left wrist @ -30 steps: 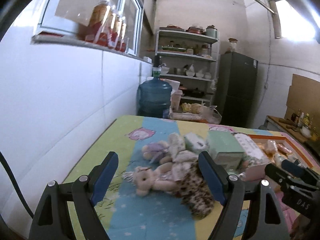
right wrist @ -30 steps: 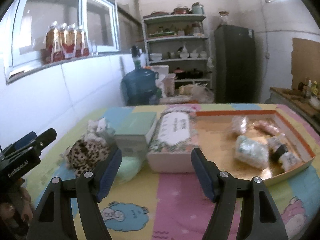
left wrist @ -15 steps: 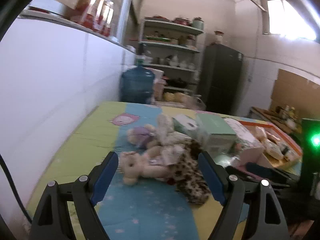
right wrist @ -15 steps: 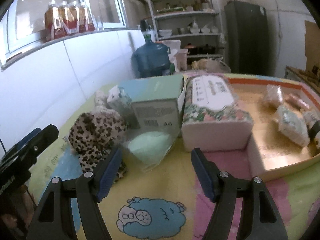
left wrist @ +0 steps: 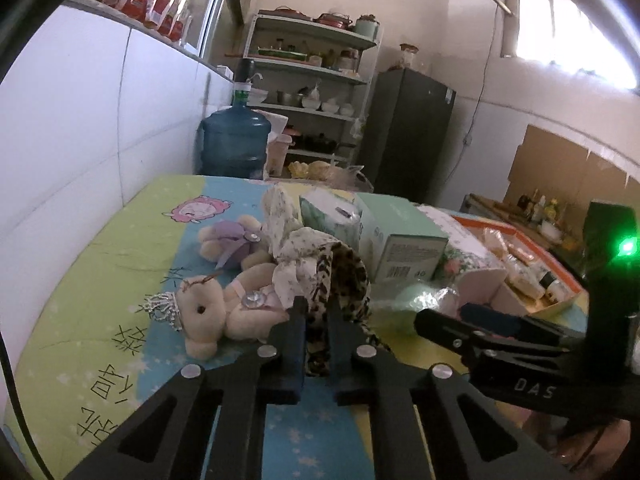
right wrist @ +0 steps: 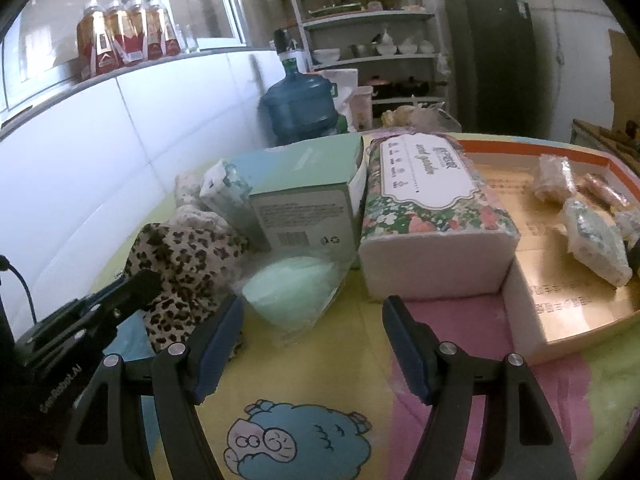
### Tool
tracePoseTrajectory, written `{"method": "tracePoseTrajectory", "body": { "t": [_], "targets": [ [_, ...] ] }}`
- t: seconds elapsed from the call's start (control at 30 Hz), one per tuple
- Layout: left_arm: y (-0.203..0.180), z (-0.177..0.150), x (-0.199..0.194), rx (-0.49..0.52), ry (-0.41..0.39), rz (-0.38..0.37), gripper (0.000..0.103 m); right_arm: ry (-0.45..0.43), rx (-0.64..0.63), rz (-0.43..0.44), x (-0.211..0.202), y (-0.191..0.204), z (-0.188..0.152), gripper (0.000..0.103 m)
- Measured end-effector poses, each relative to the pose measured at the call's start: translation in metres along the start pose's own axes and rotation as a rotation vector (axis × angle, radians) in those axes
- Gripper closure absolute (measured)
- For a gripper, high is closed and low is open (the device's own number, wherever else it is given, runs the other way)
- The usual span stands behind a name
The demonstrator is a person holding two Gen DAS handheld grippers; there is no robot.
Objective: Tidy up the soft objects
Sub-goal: 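Grasp the leopard-print cloth with the left tool while the right tool grasps the bagged green sponge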
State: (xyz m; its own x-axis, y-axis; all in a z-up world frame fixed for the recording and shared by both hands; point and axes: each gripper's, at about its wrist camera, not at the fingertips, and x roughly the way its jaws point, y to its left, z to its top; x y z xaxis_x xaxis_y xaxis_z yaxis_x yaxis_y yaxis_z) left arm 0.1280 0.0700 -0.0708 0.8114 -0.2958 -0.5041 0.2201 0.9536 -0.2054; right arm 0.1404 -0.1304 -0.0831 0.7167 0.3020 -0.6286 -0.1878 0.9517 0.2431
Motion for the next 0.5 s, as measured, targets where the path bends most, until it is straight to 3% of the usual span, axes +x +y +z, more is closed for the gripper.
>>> {"method": "tracePoseTrajectory", "body": {
  "t": [0.2,0.47,0.5],
  "targets": [
    [0.007,0.004,-0.019,-0.015,-0.051,-0.013,0.097,0.045,0.028,0.058,0.011,0.005,0.003,0.029],
    [0.011,0.013,-0.041,-0.015,-0.1,-0.011,0.097,0.063,0.041,0.062,0.025,0.012,0.011,0.029],
    [0.011,0.013,-0.042,-0.013,-0.102,-0.009,0.097,0.065,0.043,0.068,0.026,0.012,0.012,0.033]
  ]
}}
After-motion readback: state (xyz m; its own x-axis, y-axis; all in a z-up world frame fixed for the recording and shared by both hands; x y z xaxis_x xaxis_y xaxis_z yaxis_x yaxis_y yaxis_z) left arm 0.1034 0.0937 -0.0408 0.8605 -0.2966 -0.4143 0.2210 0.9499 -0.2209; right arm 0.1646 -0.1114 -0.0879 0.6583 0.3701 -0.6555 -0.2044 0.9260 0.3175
